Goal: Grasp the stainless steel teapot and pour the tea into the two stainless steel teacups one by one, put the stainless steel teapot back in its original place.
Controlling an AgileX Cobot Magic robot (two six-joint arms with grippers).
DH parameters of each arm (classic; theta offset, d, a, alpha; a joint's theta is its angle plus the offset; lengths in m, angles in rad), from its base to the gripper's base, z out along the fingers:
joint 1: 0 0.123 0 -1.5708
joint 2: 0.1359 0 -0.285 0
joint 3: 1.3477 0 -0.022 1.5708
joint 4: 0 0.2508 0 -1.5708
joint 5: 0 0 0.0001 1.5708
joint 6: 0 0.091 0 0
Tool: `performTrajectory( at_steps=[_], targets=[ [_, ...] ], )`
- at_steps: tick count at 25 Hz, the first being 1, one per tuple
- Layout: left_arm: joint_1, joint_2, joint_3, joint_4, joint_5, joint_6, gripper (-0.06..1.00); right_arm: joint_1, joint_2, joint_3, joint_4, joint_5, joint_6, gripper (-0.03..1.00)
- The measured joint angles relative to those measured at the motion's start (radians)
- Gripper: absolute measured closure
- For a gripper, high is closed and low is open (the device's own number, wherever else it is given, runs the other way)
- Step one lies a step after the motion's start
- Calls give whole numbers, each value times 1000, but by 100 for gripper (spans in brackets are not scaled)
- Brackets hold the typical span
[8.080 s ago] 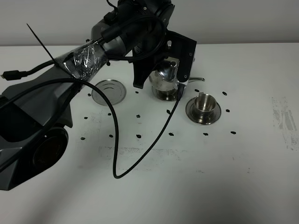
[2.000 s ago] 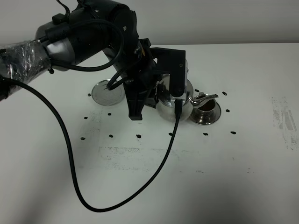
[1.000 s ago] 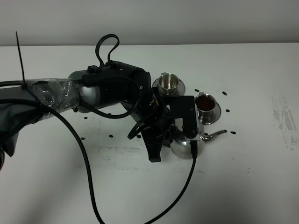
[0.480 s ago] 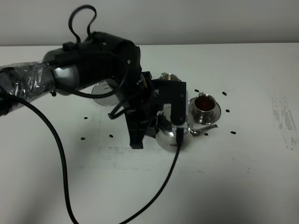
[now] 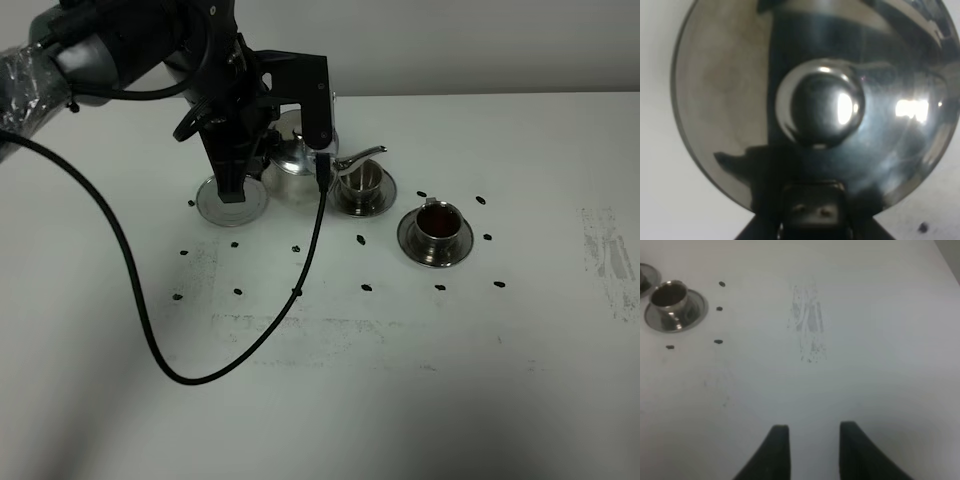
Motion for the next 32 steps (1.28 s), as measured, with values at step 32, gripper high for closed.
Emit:
performTrajectory(
  at_steps=[32],
  targets=[
    [22,246,-261,243,58,79,77,0,0,0,0,0,0,73]
  ],
)
